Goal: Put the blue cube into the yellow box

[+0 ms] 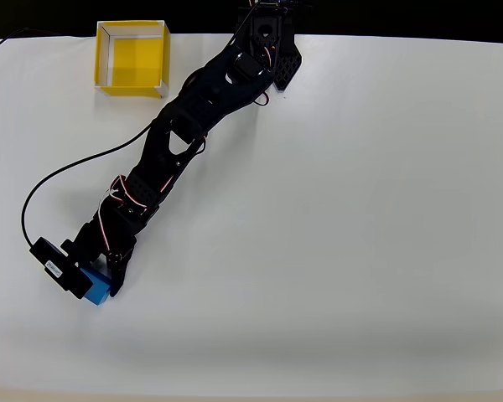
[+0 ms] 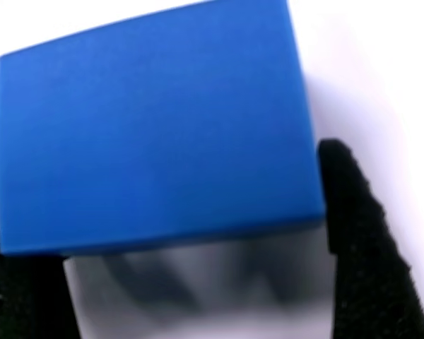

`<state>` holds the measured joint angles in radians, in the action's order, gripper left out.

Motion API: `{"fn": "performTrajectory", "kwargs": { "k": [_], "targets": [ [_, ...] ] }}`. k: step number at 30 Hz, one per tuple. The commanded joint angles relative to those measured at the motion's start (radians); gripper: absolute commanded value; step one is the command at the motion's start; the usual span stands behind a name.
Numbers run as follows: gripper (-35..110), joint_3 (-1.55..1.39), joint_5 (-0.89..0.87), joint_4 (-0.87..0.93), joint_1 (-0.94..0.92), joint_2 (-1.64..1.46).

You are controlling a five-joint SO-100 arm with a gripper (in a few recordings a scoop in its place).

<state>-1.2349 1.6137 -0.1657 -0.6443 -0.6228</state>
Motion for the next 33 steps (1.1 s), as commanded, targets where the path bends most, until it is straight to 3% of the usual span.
{"fn": "performTrajectory", "kwargs": {
  "k": [1, 18, 28, 33],
  "targets": [
    [21, -0.015, 0.023, -0.038, 0.003, -0.255],
    [21, -0.457, 0.04, -0.011, -0.011, -0.874],
    [21, -0.778, 0.005, 0.126, -0.114, -1.336],
    [21, -0.92, -0.023, 0.281, -0.241, -1.572]
  ]
}}
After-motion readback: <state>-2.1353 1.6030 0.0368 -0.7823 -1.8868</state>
